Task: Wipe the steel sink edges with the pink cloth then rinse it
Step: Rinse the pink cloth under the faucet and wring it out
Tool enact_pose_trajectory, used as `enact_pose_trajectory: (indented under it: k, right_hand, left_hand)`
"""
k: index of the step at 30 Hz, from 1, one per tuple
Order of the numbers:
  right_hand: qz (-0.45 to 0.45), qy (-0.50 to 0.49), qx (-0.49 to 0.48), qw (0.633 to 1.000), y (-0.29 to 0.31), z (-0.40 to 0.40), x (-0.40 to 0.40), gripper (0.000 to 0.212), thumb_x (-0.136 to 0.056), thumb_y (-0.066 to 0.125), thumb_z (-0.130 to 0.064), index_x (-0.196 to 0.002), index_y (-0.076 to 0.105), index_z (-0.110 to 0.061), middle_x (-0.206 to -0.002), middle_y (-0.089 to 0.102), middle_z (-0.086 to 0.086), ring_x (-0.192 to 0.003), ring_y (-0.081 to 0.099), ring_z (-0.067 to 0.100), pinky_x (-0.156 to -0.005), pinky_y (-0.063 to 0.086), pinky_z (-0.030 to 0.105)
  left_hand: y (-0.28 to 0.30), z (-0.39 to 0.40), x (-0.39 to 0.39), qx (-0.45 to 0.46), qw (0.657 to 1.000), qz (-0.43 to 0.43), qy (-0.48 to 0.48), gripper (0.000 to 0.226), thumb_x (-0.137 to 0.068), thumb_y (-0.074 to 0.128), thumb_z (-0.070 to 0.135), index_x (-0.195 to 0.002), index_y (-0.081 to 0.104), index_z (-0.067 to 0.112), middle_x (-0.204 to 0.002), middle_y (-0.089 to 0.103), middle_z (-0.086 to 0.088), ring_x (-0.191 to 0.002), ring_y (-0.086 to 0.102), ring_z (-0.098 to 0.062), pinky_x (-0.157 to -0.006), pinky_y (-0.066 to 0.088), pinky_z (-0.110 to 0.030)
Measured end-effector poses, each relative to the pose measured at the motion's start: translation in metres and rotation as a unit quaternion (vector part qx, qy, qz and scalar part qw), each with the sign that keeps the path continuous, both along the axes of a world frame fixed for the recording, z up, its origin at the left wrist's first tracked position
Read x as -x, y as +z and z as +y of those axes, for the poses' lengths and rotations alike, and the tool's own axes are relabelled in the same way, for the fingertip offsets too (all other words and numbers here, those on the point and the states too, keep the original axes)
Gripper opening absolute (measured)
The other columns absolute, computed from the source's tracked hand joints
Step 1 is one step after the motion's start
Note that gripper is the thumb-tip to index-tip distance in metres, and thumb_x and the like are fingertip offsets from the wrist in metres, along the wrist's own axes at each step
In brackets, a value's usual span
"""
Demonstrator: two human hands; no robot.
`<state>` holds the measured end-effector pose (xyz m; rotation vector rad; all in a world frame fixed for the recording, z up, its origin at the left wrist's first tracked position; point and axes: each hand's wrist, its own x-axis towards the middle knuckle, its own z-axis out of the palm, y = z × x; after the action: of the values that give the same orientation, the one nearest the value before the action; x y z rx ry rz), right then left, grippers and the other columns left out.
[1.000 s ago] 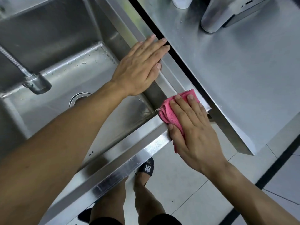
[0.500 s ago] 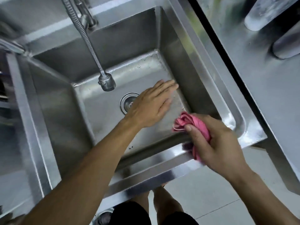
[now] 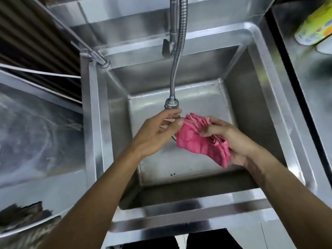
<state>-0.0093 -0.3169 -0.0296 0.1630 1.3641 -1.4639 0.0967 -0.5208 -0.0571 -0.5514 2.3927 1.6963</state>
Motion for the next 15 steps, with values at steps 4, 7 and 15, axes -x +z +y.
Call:
enact_pose_trajectory:
  k: [4, 7, 15]
  right_hand:
    - [0.163, 0.094, 0.011, 0.982, 0.005, -0.026, 0.016, 0.035, -0.095, 0.062, 0.008, -0.121, 0.069, -0.013, -0.096, 0.078, 0.002, -0.080, 0.073, 0.015, -0.068, 0.059, 0.025]
    - [0.339, 0.235, -0.008, 0.911, 0.011, -0.030, 0.029, 0.048, -0.101, 0.056, 0.004, -0.136, 0.064, -0.029, -0.089, 0.073, -0.028, -0.058, 0.062, 0.004, -0.058, 0.051, 0.019]
    - [0.410, 0.377, 0.006, 0.830, 0.011, -0.034, 0.075, 0.054, -0.103, 0.053, 0.003, -0.143, 0.057, -0.033, -0.073, 0.064, -0.041, -0.054, 0.060, 0.008, -0.060, 0.057, 0.028]
  left_hand:
    - [0.001, -0.019, 0.001, 0.139, 0.989, 0.038, 0.022, 0.035, -0.101, 0.047, 0.054, -0.131, 0.060, 0.042, -0.127, 0.068, 0.021, -0.118, 0.063, -0.003, -0.101, 0.053, -0.042]
    - [-0.002, -0.043, 0.003, 0.177, 0.982, 0.021, 0.065, 0.036, -0.106, 0.042, 0.045, -0.130, 0.066, 0.031, -0.127, 0.068, 0.017, -0.113, 0.061, -0.001, -0.099, 0.052, -0.032]
    - [-0.012, -0.078, 0.058, 0.310, 0.938, 0.127, 0.089, 0.032, -0.105, 0.052, 0.028, -0.134, 0.064, 0.024, -0.127, 0.067, 0.003, -0.103, 0.064, -0.013, -0.088, 0.057, -0.040]
